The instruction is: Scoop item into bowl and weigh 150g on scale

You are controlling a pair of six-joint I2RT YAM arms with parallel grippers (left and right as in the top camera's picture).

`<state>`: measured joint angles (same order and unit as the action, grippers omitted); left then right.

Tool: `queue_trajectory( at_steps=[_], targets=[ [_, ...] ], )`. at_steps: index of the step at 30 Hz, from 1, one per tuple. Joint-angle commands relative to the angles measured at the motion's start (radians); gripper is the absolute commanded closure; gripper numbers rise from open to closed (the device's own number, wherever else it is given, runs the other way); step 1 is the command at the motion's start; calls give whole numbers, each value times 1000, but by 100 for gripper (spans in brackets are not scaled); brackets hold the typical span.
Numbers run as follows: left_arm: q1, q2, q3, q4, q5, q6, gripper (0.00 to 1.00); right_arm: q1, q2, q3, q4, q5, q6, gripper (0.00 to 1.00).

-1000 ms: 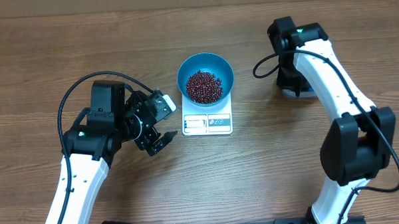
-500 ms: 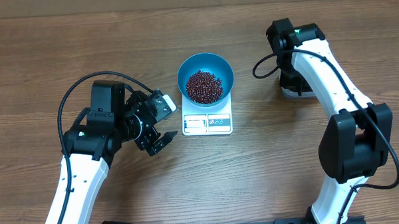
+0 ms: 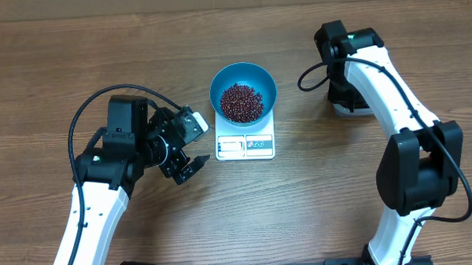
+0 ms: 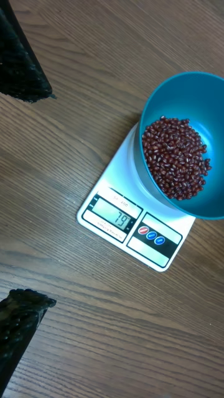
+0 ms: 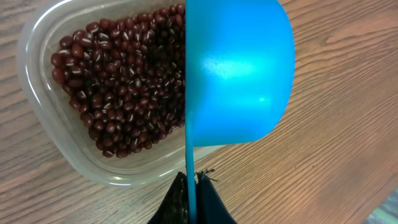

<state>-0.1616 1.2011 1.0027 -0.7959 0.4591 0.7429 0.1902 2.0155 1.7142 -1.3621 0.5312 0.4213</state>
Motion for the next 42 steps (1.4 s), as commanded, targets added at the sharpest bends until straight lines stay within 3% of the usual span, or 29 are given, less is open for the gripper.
queue_trajectory(
  at_steps=[1, 13, 29, 42],
  targets=[
    [4, 5, -6, -1, 2, 19, 0, -3, 40, 0, 3, -2, -3, 96],
    [4, 5, -6, -1, 2, 19, 0, -3, 72, 0, 0, -4, -7, 96],
    [4, 5, -6, -1, 2, 19, 0, -64, 72, 0, 23, -220, -58, 96],
    [4, 5, -6, -1, 2, 19, 0, -85, 66, 62, 7, -238, -68, 96]
  ],
)
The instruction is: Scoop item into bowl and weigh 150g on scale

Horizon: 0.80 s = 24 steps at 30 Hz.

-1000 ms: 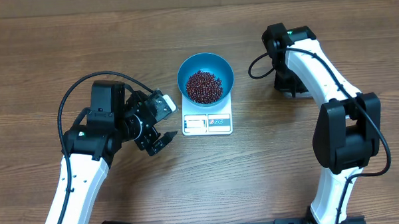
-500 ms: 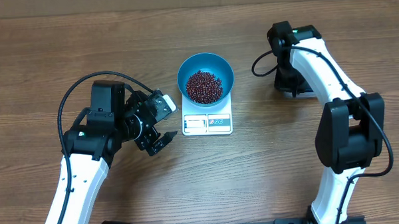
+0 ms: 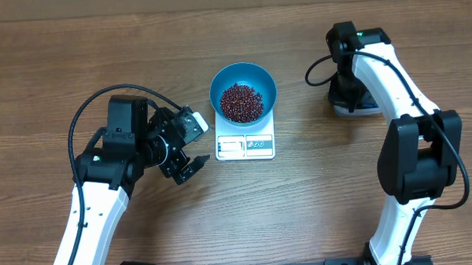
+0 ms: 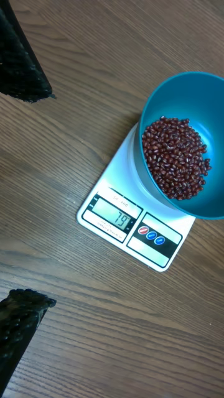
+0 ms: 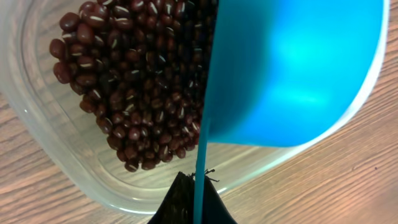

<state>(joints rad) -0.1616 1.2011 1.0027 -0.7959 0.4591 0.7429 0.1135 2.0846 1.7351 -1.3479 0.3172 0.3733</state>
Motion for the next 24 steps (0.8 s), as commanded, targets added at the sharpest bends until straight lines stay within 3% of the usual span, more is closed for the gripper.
queue_trajectory(
  at_steps=[1, 10, 24],
  targets=[
    [4, 5, -6, -1, 2, 19, 0, -8, -6, 54, -11, -24, -27, 96],
    [4, 5, -6, -1, 2, 19, 1, -8, -16, 175, -119, -3, -93, 96],
    [4, 5, -6, 0, 2, 19, 0, -28, -16, 176, -193, 166, -95, 96]
  ],
)
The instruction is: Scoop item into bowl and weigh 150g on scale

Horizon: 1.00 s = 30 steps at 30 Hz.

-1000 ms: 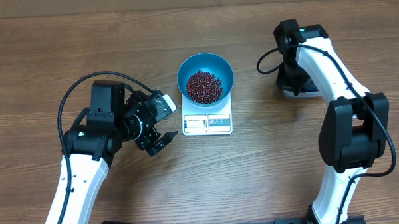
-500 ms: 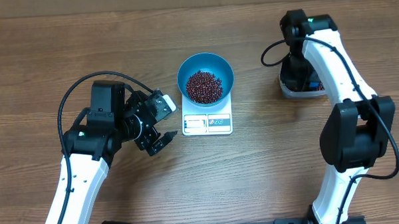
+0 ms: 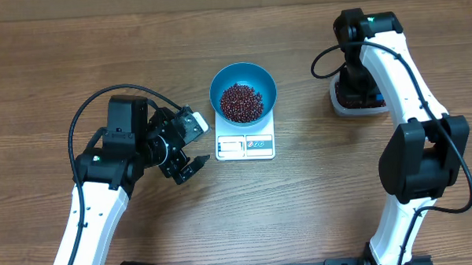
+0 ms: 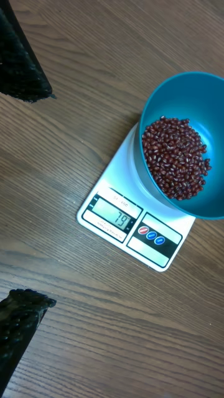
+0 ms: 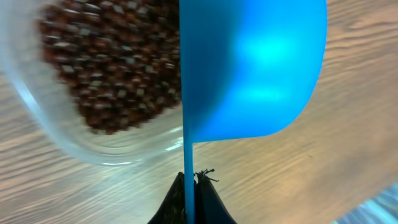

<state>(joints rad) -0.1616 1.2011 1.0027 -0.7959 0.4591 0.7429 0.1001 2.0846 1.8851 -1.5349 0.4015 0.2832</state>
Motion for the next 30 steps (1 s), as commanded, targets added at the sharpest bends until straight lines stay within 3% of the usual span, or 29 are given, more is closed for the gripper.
queue_trajectory(
  at_steps=[1, 30],
  targets=[
    [4, 5, -6, -1, 2, 19, 0, -16, -16, 26, -13, 90, -4, 96],
    [4, 5, -6, -1, 2, 19, 0, -17, -6, -1, 11, 16, -23, 96]
  ],
)
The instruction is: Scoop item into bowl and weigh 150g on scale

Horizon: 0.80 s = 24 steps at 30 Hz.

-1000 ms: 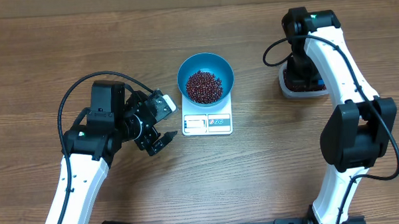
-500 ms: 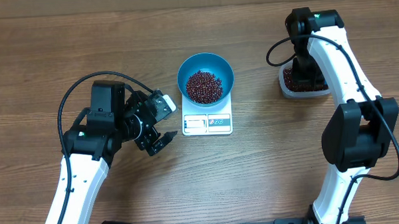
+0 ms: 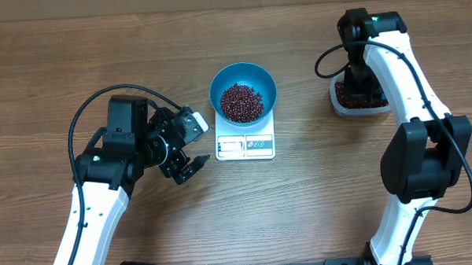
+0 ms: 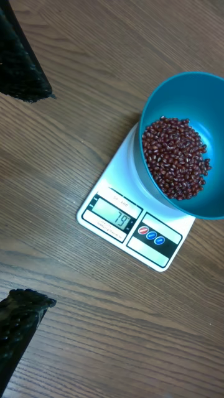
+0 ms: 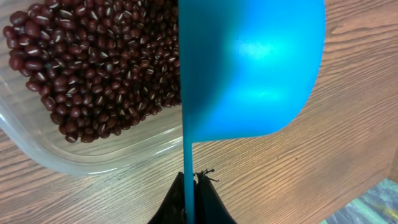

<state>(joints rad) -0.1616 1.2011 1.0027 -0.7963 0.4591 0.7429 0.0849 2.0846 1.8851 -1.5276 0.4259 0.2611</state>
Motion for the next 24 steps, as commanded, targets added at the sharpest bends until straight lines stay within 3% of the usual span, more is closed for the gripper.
queue_trajectory(
  at_steps=[1, 24],
  targets=[
    [4, 5, -6, 0, 2, 19, 1, -2, -5, -1, 3, -8, -1, 96],
    [4, 5, -6, 0, 2, 19, 1, -2, 5, -26, -22, -61, -1, 96]
  ],
)
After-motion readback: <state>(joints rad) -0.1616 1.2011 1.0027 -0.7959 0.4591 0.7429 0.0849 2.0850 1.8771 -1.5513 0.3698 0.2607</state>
